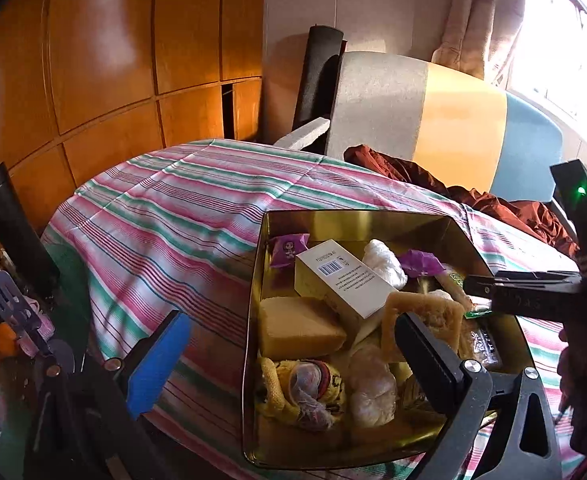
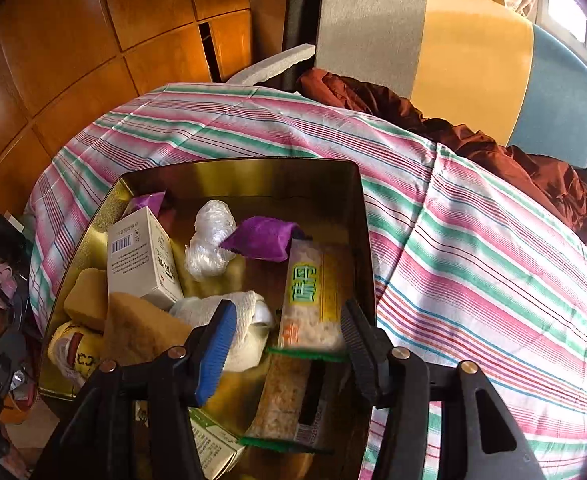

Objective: Organize objects

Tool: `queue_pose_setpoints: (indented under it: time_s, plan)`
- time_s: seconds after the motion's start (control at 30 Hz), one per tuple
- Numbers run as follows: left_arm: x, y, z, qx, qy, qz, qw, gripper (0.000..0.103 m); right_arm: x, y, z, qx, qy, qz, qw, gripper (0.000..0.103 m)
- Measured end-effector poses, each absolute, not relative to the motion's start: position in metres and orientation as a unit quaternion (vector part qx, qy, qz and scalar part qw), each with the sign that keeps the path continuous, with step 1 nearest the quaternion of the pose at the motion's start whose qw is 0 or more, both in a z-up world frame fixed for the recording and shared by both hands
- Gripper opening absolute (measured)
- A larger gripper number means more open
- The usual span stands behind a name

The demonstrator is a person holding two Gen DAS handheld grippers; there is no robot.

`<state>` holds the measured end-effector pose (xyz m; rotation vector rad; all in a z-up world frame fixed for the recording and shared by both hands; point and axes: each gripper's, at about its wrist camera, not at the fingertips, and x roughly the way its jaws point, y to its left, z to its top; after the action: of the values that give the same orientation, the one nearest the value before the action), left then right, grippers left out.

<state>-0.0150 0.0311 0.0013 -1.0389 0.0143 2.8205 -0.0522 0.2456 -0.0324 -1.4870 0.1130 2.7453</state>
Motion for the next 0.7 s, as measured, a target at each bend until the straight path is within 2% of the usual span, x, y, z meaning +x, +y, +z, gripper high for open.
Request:
queue_pose_setpoints:
  time_s: [0.33,0.7]
  plan:
    - [0.005,0.027,0.007,-0.334,-0.022,0.940,0.059,0.103,0.024,0.249,-0.024,-0.406,0.050,0.905,0.114,0.068]
    - [0.021,0.041,0.005,-0.341,-0.015,0.936,0.088,0.103,0.044,0.234,-0.015,-0.377,0.034,0.918,0.123,0.068]
